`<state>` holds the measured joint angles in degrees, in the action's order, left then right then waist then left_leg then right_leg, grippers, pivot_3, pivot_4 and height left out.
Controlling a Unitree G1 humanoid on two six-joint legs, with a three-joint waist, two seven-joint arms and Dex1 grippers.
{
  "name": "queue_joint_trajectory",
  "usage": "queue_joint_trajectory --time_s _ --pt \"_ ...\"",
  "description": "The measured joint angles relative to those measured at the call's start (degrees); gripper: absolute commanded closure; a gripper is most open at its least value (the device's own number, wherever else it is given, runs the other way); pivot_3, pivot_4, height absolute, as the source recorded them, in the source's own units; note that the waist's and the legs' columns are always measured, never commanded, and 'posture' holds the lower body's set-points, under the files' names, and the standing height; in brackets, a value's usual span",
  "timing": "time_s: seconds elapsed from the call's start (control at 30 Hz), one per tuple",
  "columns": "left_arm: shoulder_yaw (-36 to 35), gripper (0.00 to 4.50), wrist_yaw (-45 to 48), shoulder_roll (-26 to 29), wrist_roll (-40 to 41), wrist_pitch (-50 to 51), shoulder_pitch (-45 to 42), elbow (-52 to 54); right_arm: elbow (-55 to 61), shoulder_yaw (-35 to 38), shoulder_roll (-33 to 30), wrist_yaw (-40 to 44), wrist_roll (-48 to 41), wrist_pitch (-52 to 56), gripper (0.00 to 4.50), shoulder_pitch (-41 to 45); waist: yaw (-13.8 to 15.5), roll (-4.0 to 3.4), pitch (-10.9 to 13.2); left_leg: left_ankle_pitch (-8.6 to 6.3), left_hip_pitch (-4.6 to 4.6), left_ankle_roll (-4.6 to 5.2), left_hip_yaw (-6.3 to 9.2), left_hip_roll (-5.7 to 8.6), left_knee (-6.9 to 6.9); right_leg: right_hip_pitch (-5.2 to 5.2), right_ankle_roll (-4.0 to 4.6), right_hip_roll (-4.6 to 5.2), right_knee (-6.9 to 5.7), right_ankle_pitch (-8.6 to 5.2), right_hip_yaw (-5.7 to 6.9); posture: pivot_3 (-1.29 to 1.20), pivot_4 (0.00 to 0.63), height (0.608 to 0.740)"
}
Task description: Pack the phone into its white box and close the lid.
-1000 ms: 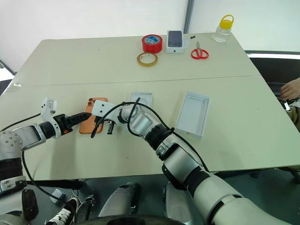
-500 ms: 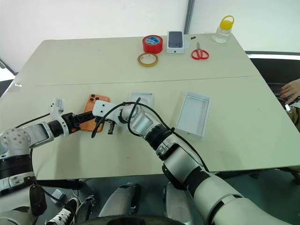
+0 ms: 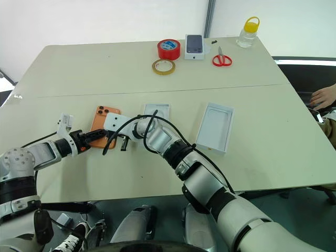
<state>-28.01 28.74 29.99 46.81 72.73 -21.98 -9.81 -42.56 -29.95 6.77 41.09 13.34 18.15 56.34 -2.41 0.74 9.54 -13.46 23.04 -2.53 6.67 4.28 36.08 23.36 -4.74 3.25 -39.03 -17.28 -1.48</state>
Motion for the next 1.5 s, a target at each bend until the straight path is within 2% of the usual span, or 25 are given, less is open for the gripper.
queue_joint_trajectory --time_s 0.03,0.1,0.23,0.33,0.47,0.57,0.63,0.7,0.8,0.97,1.1,1.37,1.47,1.5 --pt "-0.3 4.46 0.6 -0.2 1.0 0.5 -0.2 0.5 0.0 0.0 -0.2 0.0 0.0 0.0 4.5 -0.1 0.1 0.0 0.0 -0.01 -0.08 0.01 0.0 0.0 -0.01 -0.03 0.0 0.0 0.01 0.0 0.01 0.0 0.15 0.74" --pt "-0.2 4.49 0.3 -0.2 0.9 0.5 -0.1 0.8 0.0 0.0 -0.2 -0.1 0.1 -0.4 4.5 -0.4 0.0 -0.01 0.0 -0.09 -0.41 0.14 -0.03 0.0 -0.11 -0.29 0.01 0.0 0.03 -0.01 -0.04 0.0 0.15 0.74" --pt "-0.8 4.49 0.2 -0.5 1.4 0.3 0.5 0.8 0.3 0.7 -0.5 -0.2 -0.2 -1.8 4.5 -1.0 -0.1 0.0 0.0 -0.09 -0.5 0.14 -0.03 0.0 -0.16 -0.34 0.01 0.0 0.03 -0.01 -0.05 0.0 0.15 0.74" --pt "-3.9 4.49 0.2 -1.7 2.8 0.0 1.1 -1.4 2.0 4.2 -0.4 0.0 -3.0 -2.0 4.5 -1.9 -0.1 0.01 0.0 -0.09 -0.49 0.14 -0.03 -0.01 -0.16 -0.32 0.01 -0.01 0.03 -0.01 -0.05 0.0 0.15 0.74" --pt "-8.3 4.49 -1.2 -4.7 5.4 -0.8 2.0 -2.6 9.1 11.7 0.3 2.7 -11.2 0.3 4.5 -2.1 -0.1 0.05 0.0 -0.09 -0.46 0.13 -0.02 -0.03 -0.17 -0.32 0.01 -0.01 0.04 -0.01 -0.05 0.0 0.15 0.74" --pt "-11.2 4.5 -3.3 -7.3 8.0 -0.9 2.1 -1.9 14.1 16.1 -0.1 6.2 -17.8 4.5 3.66 -2.4 0.0 0.22 0.0 -0.09 -0.19 0.14 0.0 -0.03 -0.09 -0.24 0.0 -0.01 0.04 -0.01 -0.02 0.0 0.15 0.74" --pt "-11.6 4.5 -4.2 -8.5 9.5 -1.3 2.5 1.0 17.8 17.4 -1.9 7.9 -20.3 6.0 2.71 -3.6 0.0 0.3 0.0 -0.08 0.19 0.12 0.05 -0.04 0.03 0.0 0.0 -0.01 0.02 0.0 0.02 0.0 0.15 0.74" --pt "-11.6 4.5 -5.3 -10.0 11.0 -2.3 3.2 4.5 22.5 15.7 -6.5 10.8 -20.3 6.2 1.74 -6.2 0.1 0.3 0.0 -0.03 0.31 0.03 0.01 -0.03 0.07 0.08 0.0 0.0 0.06 0.0 0.01 0.0 0.15 0.74" --pt "-11.7 4.5 -7.4 -11.4 12.7 -3.1 3.7 7.5 29.4 11.9 -15.3 16.0 -19.2 4.9 1.74 -12.5 0.2 0.32 0.0 -0.06 0.34 0.09 -0.01 -0.03 0.05 0.1 -0.01 0.0 0.11 0.0 0.01 0.0 0.15 0.74" --pt "-10.6 4.5 -10.7 -14.8 16.1 -3.5 4.1 12.1 38.4 9.1 -26.2 22.0 -18.6 1.3 1.74 -19.7 -0.2 0.34 0.1 -0.08 0.31 0.13 -0.01 -0.08 0.04 0.09 0.0 -0.05 0.05 0.0 0.01 0.0 0.15 0.74" --pt "-8.1 4.5 -12.6 -16.7 17.2 -4.6 4.4 13.4 38.8 8.0 -28.3 22.2 -17.9 -1.8 1.74 -23.4 -0.2 0.36 0.1 -0.08 0.31 0.13 -0.03 -0.09 0.06 0.08 0.0 -0.05 0.05 0.0 -0.01 0.0 0.15 0.74" --pt "-6.5 4.5 -15.4 -17.3 20.1 -6.3 4.4 13.4 35.3 5.7 -28.3 20.5 -14.1 -7.9 1.74 -23.6 0.4 0.38 0.1 -0.01 0.31 0.01 -0.03 -0.09 0.08 0.06 0.0 -0.05 0.07 0.0 0.01 0.0 0.15 0.74" --pt "-5.7 4.5 -15.7 -17.2 20.4 -6.9 4.7 13.4 34.3 5.7 -28.3 20.1 -13.5 -8.7 2.6 -23.6 0.3 0.38 0.1 -0.01 0.31 0.01 -0.04 -0.09 0.08 0.05 0.0 -0.05 0.07 0.0 0.0 0.0 0.15 0.74" --pt "-5.2 4.5 -15.8 -17.1 20.6 -6.9 5.1 13.4 34.1 5.7 -28.3 20.0 -13.4 -8.9 3.02 -23.6 0.3 0.38 0.1 -0.01 0.31 0.01 -0.04 -0.09 0.08 0.05 0.0 -0.05 0.07 0.0 0.0 0.0 0.15 0.74"
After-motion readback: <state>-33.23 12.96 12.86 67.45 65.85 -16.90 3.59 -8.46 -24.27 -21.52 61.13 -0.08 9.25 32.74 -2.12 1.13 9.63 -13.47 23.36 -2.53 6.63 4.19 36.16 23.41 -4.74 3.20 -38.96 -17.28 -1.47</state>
